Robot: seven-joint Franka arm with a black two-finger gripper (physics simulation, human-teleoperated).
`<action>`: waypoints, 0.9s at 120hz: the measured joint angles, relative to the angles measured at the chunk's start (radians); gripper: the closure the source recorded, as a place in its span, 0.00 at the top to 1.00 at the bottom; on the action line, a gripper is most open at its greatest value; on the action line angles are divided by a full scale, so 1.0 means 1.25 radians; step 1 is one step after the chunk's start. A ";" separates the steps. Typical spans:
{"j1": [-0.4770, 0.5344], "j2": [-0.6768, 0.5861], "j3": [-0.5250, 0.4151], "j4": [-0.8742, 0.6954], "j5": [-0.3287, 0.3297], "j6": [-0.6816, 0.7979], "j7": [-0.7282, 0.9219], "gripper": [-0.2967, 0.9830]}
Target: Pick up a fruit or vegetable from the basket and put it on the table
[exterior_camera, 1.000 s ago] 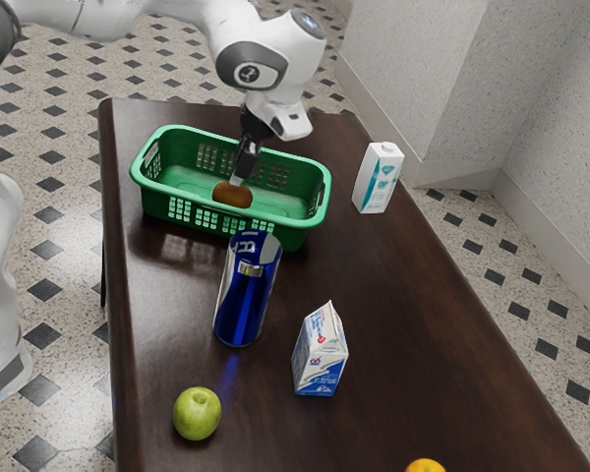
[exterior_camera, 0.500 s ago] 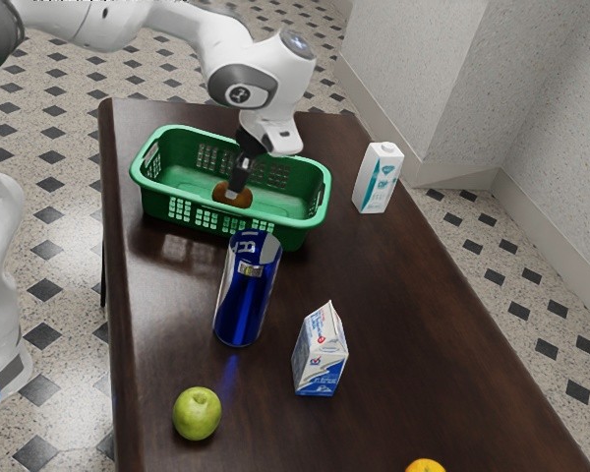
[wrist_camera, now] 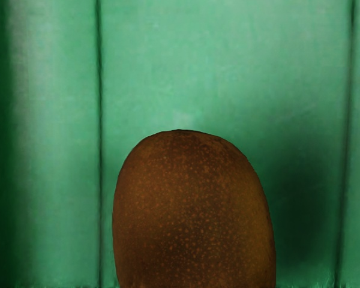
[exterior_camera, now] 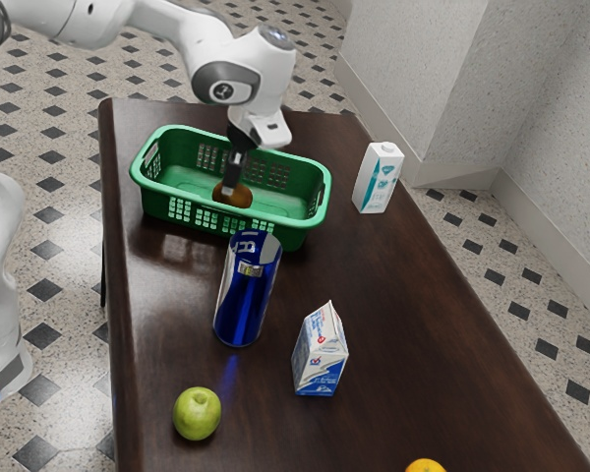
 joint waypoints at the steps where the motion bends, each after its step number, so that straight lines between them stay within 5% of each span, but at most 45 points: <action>1: 0.000 0.000 0.001 0.000 0.001 0.001 0.000 0.77; 43: -0.002 0.004 0.021 -0.002 -0.006 0.068 0.008 0.77; 108: 0.000 -0.011 0.031 0.006 0.025 -0.069 0.035 0.77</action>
